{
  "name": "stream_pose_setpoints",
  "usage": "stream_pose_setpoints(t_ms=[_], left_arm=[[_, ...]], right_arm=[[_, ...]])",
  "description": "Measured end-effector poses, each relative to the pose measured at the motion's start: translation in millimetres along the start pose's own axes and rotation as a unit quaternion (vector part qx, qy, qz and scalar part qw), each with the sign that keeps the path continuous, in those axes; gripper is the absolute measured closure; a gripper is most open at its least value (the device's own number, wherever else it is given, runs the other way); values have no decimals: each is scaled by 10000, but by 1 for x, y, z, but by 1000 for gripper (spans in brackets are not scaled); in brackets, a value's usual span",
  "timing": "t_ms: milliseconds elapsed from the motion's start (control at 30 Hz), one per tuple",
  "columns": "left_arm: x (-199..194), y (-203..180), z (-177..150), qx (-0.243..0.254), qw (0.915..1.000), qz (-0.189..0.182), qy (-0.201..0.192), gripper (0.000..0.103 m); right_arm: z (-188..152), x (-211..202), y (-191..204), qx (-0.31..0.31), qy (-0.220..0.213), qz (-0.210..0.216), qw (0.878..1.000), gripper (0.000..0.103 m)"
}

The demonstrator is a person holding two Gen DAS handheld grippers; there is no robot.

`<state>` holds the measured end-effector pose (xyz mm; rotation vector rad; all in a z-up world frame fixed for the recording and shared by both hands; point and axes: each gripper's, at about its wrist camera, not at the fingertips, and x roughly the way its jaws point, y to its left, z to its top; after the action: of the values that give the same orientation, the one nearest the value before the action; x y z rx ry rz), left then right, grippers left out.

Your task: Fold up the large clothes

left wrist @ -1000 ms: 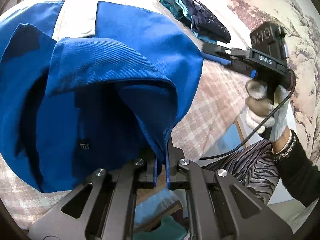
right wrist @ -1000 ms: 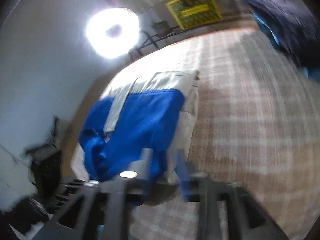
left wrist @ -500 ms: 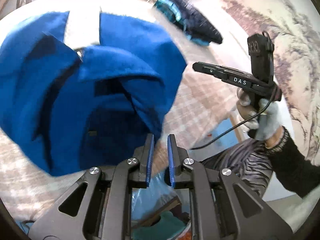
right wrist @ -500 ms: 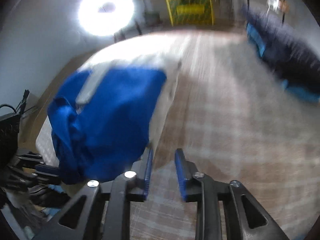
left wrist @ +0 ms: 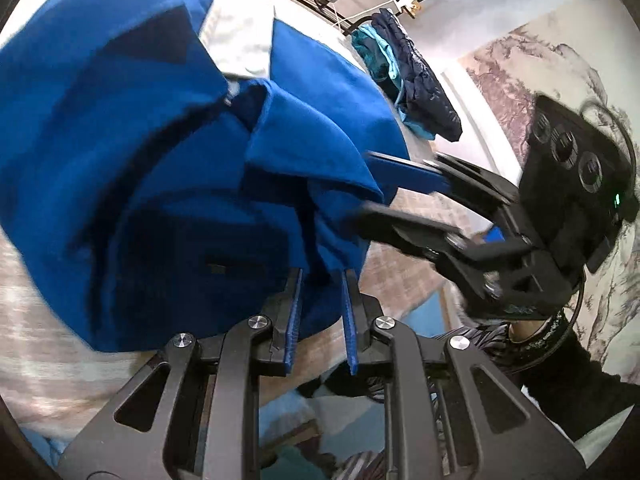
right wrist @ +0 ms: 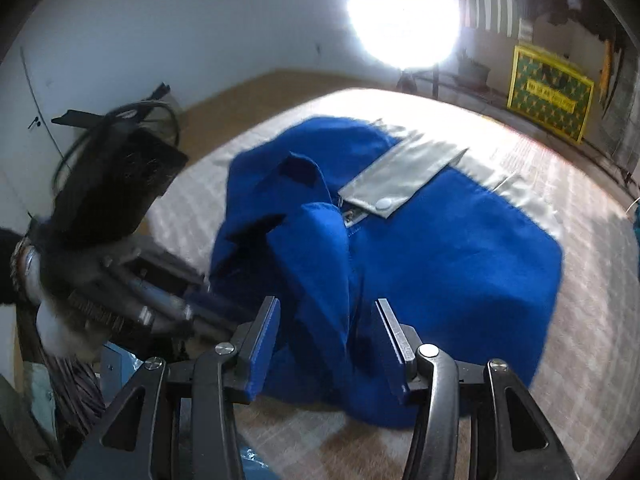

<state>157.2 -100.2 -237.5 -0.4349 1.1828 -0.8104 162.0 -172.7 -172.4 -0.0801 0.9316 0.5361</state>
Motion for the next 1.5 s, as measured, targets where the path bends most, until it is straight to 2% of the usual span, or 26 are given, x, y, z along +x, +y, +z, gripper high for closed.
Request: stream_pose_setpoints(t_ms=[33, 100, 133, 267, 333, 433, 533, 600, 667, 733, 800, 900, 933, 1000, 1033, 1067, 1133, 1200, 1233, 1267, 1333, 1400, 1433, 1500], left_arm=[[4, 0, 0, -8, 10000, -22, -37, 87], [9, -1, 1, -2, 9998, -104, -149, 87], [10, -2, 0, 22, 9997, -152, -172, 87], [21, -1, -4, 15, 9997, -202, -114, 98], [24, -3, -6, 66, 9998, -169, -86, 98], [23, -5, -6, 120, 9998, -82, -121, 98], [16, -9, -8, 174, 9997, -83, -115, 98], [3, -12, -9, 203, 9997, -65, -134, 98], [-24, -16, -10, 331, 9988, 40, -371, 97], [-48, -16, -8, 589, 9948, 420, -714, 90], [-66, -7, 0, 590, 9910, 700, -981, 82], [-81, 15, 15, 267, 9885, 926, -1167, 82], [-82, 19, 19, 292, 9852, 1164, -1221, 82], [-84, 26, 18, 304, 9842, 1259, -1209, 82], [-83, 25, 15, 374, 9830, 1336, -1199, 82], [-80, 21, 11, 547, 9802, 1486, -1190, 77], [-72, 15, 4, 932, 9746, 1733, -1069, 66], [-61, 14, -5, 1057, 9726, 1833, -962, 64], [-58, 18, -5, 981, 9738, 1831, -922, 64], [-57, 27, -3, 888, 9755, 1801, -899, 64], [-56, 39, 0, 636, 9802, 1684, -820, 64], [-61, 41, -1, 608, 9810, 1641, -831, 64], [-67, 42, -1, 629, 9804, 1647, -879, 64], [-84, 47, 0, 571, 9783, 1670, -1081, 64]], right_arm=[[2, 5, 0, 2, 38, -20, 10000, 65], [5, 13, -3, -48, 115, -111, 9999, 68], [7, 16, -5, -56, 130, -164, 9998, 74], [14, 16, -19, 241, 71, -216, 9995, 89], [16, 15, -36, 588, 30, -495, 9970, 89], [13, 18, -53, 755, 122, -1066, 9914, 89], [12, 10, -51, 705, 13, -1142, 9910, 89], [14, 1, -46, 581, -89, -1368, 9889, 87], [17, -12, -40, 518, -266, -1538, 9864, 85], [20, -29, -29, 552, -590, -1335, 9878, 83], [25, -39, -16, 509, -844, -843, 9916, 81], [35, -25, -3, 419, -742, -472, 9952, 81], [40, -15, 0, 426, -637, -316, 9966, 81], [46, 2, 4, 397, -450, -115, 9981, 76], [51, 11, 7, 352, -391, -181, 9984, 67], [56, 18, 9, 324, -397, -280, 9983, 59], [66, 29, 6, 379, -392, -168, 9984, 54], [78, 44, 3, 425, -338, -117, 9985, 54], [81, 52, 6, 416, -293, -111, 9986, 57], [85, 61, 7, 405, -229, -59, 9989, 64], [93, 78, 8, 323, -89, -77, 9994, 70], [99, 99, 9, 256, 121, -550, 9981, 73], [101, 108, 7, 299, 233, -816, 9959, 80], [103, 108, -1, 584, 253, -922, 9937, 85]])
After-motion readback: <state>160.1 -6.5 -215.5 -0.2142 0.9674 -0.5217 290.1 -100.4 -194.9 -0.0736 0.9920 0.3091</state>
